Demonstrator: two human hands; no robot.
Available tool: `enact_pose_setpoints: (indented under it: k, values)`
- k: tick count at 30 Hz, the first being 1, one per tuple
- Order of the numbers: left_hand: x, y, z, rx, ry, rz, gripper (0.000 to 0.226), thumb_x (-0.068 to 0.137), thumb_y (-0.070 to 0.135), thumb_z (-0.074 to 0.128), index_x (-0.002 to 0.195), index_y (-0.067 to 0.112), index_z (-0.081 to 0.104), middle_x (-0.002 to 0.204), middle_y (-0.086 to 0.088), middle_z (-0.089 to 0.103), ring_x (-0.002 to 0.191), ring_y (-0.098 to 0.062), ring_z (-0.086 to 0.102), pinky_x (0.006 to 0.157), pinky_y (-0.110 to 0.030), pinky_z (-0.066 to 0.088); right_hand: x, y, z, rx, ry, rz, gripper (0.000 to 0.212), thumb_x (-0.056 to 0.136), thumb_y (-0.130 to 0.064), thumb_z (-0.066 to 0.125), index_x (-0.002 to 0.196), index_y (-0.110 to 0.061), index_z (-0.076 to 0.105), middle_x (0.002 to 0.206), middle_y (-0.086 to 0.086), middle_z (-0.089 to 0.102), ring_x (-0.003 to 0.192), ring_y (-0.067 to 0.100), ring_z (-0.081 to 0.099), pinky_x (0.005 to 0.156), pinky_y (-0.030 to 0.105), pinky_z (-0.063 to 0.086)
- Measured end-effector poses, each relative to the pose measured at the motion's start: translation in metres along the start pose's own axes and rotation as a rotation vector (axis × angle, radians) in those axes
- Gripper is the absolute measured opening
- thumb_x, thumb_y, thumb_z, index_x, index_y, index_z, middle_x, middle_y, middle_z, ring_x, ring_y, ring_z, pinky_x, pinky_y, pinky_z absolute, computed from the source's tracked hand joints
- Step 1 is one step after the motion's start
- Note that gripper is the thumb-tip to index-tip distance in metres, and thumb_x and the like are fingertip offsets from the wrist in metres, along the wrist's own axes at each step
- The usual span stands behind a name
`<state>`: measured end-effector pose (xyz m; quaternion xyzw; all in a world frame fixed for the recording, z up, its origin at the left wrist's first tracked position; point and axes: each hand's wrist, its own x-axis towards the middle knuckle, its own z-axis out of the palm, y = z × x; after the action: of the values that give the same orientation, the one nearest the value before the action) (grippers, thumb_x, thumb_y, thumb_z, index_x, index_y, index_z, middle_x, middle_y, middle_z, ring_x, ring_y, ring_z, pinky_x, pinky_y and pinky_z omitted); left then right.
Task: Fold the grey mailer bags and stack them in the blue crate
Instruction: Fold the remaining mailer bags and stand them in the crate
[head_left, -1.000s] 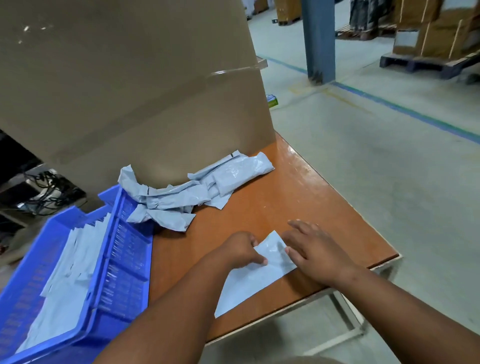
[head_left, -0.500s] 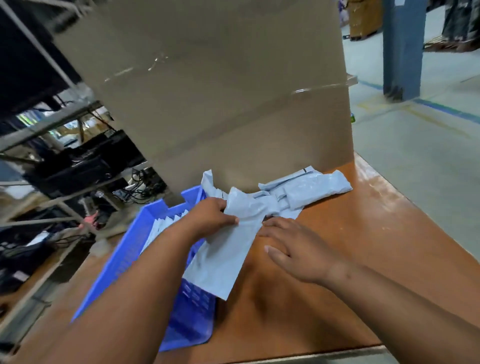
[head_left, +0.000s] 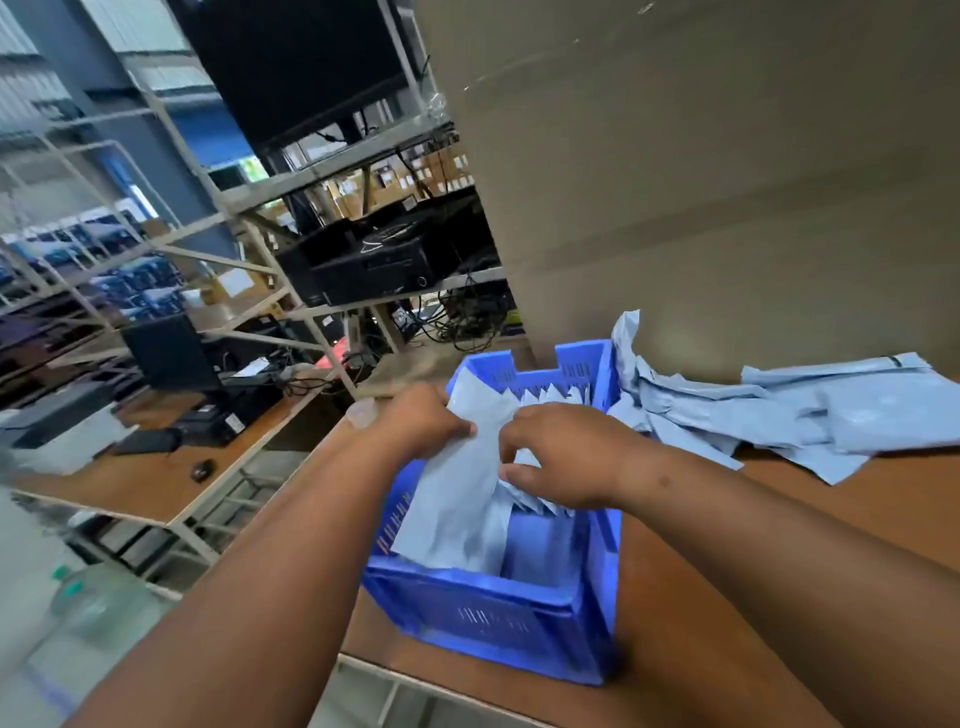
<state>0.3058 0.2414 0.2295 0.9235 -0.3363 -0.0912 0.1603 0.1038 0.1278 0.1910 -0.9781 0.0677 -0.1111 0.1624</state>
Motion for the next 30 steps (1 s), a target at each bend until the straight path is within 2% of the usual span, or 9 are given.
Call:
enact_pose_setpoints:
  k: [2, 7, 11, 14, 18, 20, 24, 27, 30]
  values:
    - [0.015, -0.025, 0.026, -0.004, -0.040, -0.035, 0.038, 0.070, 0.050, 0.087, 0.083, 0.017, 0.073, 0.069, 0.004, 0.073, 0.062, -0.018, 0.071, 0.062, -0.031, 0.061, 0.019, -0.007, 0.009, -0.074, -0.121, 0.017, 0.022, 0.098, -0.054, 0.055, 0.105, -0.035, 0.064, 0.108, -0.011, 0.062, 0.102, 0.020, 0.062, 0.086, 0.044, 0.054]
    - [0.032, -0.045, 0.087, -0.002, -0.169, -0.074, 0.028, 0.081, 0.028, 0.081, 0.081, 0.013, 0.058, 0.054, -0.003, 0.056, 0.038, -0.017, 0.048, 0.038, -0.019, 0.037, 0.063, -0.015, 0.042, -0.243, -0.476, 0.080, 0.033, 0.096, -0.052, 0.059, 0.114, -0.026, 0.069, 0.102, -0.002, 0.071, 0.094, 0.023, 0.068, 0.071, 0.037, 0.052]
    - [0.051, -0.060, 0.112, 0.203, -0.295, -0.022, 0.035, 0.081, 0.046, 0.081, 0.084, 0.015, 0.065, 0.069, -0.004, 0.069, 0.055, -0.020, 0.066, 0.048, -0.026, 0.047, 0.093, -0.014, 0.068, -0.304, -0.701, 0.105, 0.039, 0.096, -0.054, 0.067, 0.103, -0.016, 0.072, 0.079, -0.003, 0.064, 0.078, 0.022, 0.063, 0.058, 0.032, 0.040]
    - [0.066, -0.084, 0.121, 0.333, -0.351, 0.062, 0.047, 0.078, 0.053, 0.082, 0.102, 0.013, 0.073, 0.087, -0.006, 0.074, 0.081, -0.027, 0.074, 0.059, -0.029, 0.050, 0.108, -0.018, 0.098, -0.357, -0.814, 0.075, 0.038, 0.098, -0.054, 0.067, 0.089, -0.018, 0.061, 0.078, -0.004, 0.054, 0.085, 0.025, 0.055, 0.070, 0.034, 0.039]
    - [0.075, -0.095, 0.124, 0.350, -0.448, -0.012, 0.034, 0.082, 0.040, 0.081, 0.081, 0.007, 0.072, 0.064, -0.009, 0.071, 0.059, -0.028, 0.069, 0.054, -0.029, 0.053, 0.126, -0.027, 0.141, -0.326, -0.941, 0.107, 0.051, 0.091, -0.065, 0.072, 0.109, -0.017, 0.070, 0.087, 0.000, 0.059, 0.097, 0.028, 0.057, 0.089, 0.034, 0.043]
    - [0.077, -0.093, 0.128, 0.336, -0.609, -0.099, 0.030, 0.091, 0.029, 0.072, 0.080, 0.001, 0.069, 0.056, -0.014, 0.069, 0.052, -0.028, 0.067, 0.057, -0.032, 0.056, 0.134, -0.027, 0.155, -0.257, -0.956, 0.120, 0.058, 0.086, -0.065, 0.078, 0.115, -0.016, 0.070, 0.103, 0.004, 0.067, 0.104, 0.027, 0.061, 0.100, 0.036, 0.047]
    - [0.078, -0.093, 0.140, 0.318, -0.908, -0.188, 0.041, 0.105, 0.025, 0.045, 0.089, -0.005, 0.069, 0.071, -0.018, 0.076, 0.058, -0.027, 0.058, 0.074, -0.036, 0.051, 0.143, -0.023, 0.174, -0.257, -1.024, 0.143, 0.044, 0.089, -0.052, 0.081, 0.080, -0.020, 0.053, 0.079, -0.003, 0.056, 0.079, 0.021, 0.052, 0.088, 0.032, 0.041]
    - [0.078, -0.094, 0.143, 0.363, -0.934, -0.196, 0.045, 0.104, 0.028, 0.044, 0.086, -0.007, 0.068, 0.070, -0.018, 0.075, 0.063, -0.029, 0.057, 0.085, -0.042, 0.051, 0.144, -0.026, 0.178, -0.363, -1.081, 0.113, 0.046, 0.090, -0.058, 0.077, 0.072, -0.023, 0.054, 0.071, -0.003, 0.057, 0.071, 0.021, 0.055, 0.088, 0.035, 0.046]
    - [0.079, -0.087, 0.138, 0.472, -0.850, -0.153, 0.048, 0.105, 0.025, 0.044, 0.076, 0.000, 0.072, 0.076, -0.013, 0.078, 0.073, -0.030, 0.068, 0.097, -0.038, 0.055, 0.141, -0.033, 0.185, -0.499, -1.136, 0.010, 0.032, 0.097, -0.048, 0.066, 0.081, -0.020, 0.063, 0.086, -0.002, 0.063, 0.097, 0.027, 0.061, 0.101, 0.046, 0.052]
